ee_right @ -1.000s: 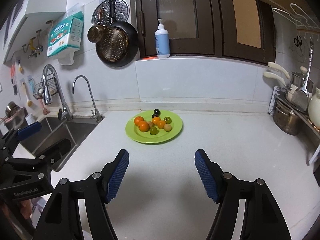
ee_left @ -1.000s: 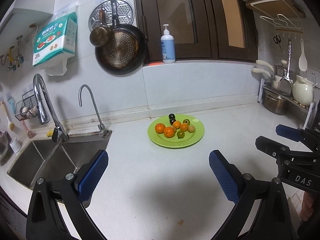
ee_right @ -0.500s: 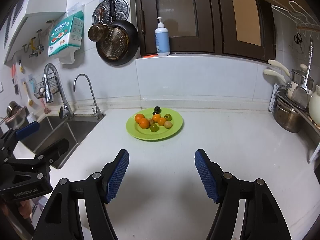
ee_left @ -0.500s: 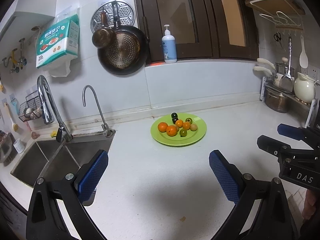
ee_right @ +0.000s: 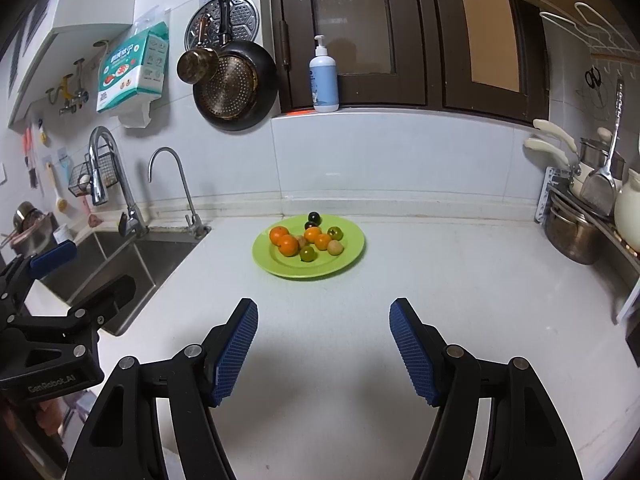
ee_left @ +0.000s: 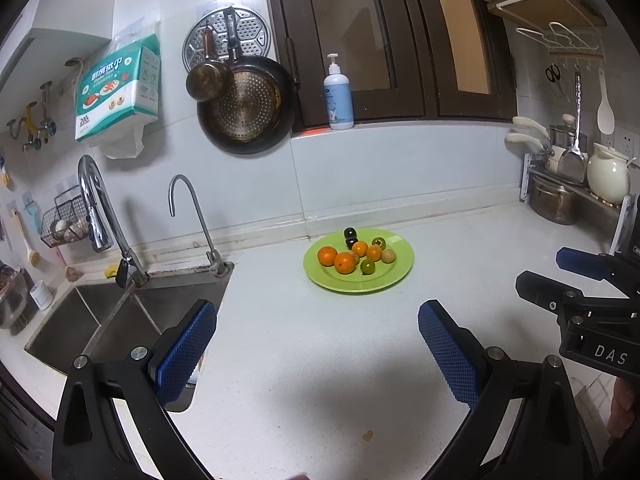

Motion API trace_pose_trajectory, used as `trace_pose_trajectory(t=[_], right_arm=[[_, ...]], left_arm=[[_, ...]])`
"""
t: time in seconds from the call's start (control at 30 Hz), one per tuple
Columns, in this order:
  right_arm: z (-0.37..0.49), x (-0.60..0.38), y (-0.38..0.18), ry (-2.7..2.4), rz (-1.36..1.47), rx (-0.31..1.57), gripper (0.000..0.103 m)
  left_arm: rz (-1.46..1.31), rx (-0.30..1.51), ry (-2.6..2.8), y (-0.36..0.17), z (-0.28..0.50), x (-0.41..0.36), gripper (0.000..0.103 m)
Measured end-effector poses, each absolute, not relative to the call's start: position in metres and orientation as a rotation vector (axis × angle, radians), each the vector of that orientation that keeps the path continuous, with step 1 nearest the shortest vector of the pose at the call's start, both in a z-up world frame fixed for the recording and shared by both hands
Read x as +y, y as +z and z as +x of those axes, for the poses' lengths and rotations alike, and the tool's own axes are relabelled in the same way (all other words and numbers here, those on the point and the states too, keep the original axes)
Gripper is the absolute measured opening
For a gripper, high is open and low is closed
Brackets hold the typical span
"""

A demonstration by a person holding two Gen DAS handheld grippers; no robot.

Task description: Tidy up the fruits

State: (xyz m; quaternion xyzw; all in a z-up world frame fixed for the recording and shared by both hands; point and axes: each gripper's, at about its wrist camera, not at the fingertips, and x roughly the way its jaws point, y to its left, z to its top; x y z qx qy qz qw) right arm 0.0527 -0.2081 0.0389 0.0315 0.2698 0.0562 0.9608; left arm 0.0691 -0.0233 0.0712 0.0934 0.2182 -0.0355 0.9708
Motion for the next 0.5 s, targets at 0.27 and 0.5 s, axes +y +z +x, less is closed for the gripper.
trace_pose_trajectory(t=[0.27, 0.5], right_arm=[[0.0496, -0.2087, 0.0384, 0.119, 0.066, 0.545, 0.069], [0.0477, -0.2075, 0.0386, 0.119, 0.064, 0.544, 0.069]], left_arm=[[0.180, 0.444, -0.061, 0.0712, 0.0678, -0.0226, 0.103], [0.174, 0.460, -0.059, 0.0688, 0.0698, -0.0214, 0.103]])
